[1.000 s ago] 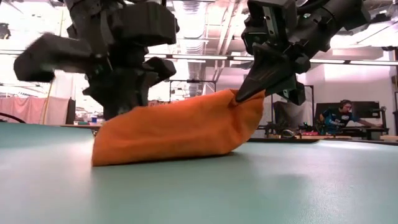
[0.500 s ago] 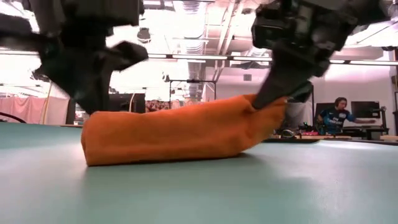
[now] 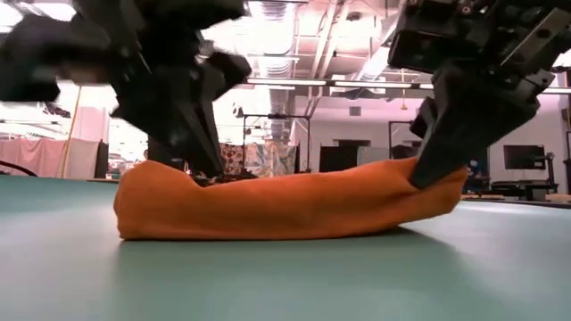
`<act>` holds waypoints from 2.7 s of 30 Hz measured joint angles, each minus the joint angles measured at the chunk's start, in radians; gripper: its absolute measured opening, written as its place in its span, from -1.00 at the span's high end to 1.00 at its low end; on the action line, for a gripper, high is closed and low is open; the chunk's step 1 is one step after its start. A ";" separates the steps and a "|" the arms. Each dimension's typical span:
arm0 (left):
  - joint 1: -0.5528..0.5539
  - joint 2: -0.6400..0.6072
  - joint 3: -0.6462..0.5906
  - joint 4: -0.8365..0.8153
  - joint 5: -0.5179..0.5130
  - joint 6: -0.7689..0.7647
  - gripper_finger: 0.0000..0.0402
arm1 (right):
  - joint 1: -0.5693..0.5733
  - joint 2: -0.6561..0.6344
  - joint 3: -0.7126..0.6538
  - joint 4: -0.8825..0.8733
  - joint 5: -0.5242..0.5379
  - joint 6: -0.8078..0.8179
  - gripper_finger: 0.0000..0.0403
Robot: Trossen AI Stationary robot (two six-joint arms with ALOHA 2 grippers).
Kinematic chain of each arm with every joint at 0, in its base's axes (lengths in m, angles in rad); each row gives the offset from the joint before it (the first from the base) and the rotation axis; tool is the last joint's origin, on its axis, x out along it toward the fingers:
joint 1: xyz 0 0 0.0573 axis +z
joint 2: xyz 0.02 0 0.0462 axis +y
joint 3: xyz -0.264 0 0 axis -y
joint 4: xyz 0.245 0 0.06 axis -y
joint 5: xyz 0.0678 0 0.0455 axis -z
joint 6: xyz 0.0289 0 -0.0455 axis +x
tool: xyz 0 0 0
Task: Roll towel
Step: Roll the orange towel
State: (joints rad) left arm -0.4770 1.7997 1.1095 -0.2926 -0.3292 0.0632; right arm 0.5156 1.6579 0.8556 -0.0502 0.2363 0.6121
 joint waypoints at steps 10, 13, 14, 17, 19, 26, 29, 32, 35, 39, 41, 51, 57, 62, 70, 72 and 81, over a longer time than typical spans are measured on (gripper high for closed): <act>-0.009 0.107 0.002 -0.006 0.042 -0.120 1.00 | 0.044 0.000 -0.030 -0.024 0.069 -0.098 0.95; -0.032 0.106 0.001 0.001 0.049 -0.136 1.00 | 0.039 -0.001 -0.030 -0.060 0.087 -0.082 0.95; -0.042 0.102 0.001 0.004 0.057 -0.137 1.00 | 0.035 0.000 -0.030 -0.066 0.092 -0.071 0.95; -0.072 0.092 0.001 0.018 0.061 -0.139 1.00 | 0.015 0.000 -0.030 -0.056 0.102 -0.056 0.95; -0.084 0.092 0.001 0.033 0.062 -0.138 1.00 | 0.004 0.000 -0.030 -0.037 0.081 -0.076 0.95; -0.085 0.092 0.000 0.042 0.071 -0.101 1.00 | -0.047 -0.001 -0.011 -0.023 -0.005 -0.097 0.95; -0.085 0.092 0.000 0.042 0.082 -0.065 1.00 | -0.076 -0.001 0.004 -0.025 -0.045 -0.100 0.95; -0.085 0.092 0.000 0.042 0.084 -0.034 1.00 | -0.116 -0.001 0.030 -0.022 -0.143 -0.111 0.95; -0.085 0.092 0.000 0.042 0.087 -0.020 1.00 | -0.150 -0.001 0.053 -0.023 -0.209 -0.115 0.95; -0.084 0.092 0.000 0.039 0.087 0.001 1.00 | -0.195 -0.001 0.072 -0.025 -0.280 -0.122 0.95; -0.084 0.093 0.000 0.038 0.086 0.008 1.00 | -0.218 -0.001 0.072 -0.029 -0.314 -0.117 0.95; -0.065 0.098 0.000 0.018 0.112 0.026 1.00 | -0.313 -0.001 0.072 -0.086 -0.510 -0.056 0.95; -0.053 0.099 0.000 0.016 0.105 0.088 1.00 | -0.348 -0.001 0.072 -0.084 -0.579 -0.037 0.95; -0.042 0.100 0.000 0.015 0.081 0.205 1.00 | -0.362 -0.001 0.072 -0.083 -0.591 -0.040 0.95; 0.002 0.100 0.000 -0.013 0.088 0.245 1.00 | -0.368 -0.001 0.072 -0.084 -0.605 -0.057 0.95; 0.010 0.100 0.000 -0.017 0.088 0.247 1.00 | -0.375 -0.001 0.072 -0.094 -0.607 -0.061 0.95; 0.024 0.100 0.000 -0.035 0.135 0.251 1.00 | -0.426 0.095 0.073 -0.096 -0.701 -0.064 0.95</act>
State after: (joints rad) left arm -0.4534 1.8992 1.1099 -0.3275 -0.1944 0.3141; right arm 0.0901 1.7529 0.9283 -0.1464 -0.4649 0.5478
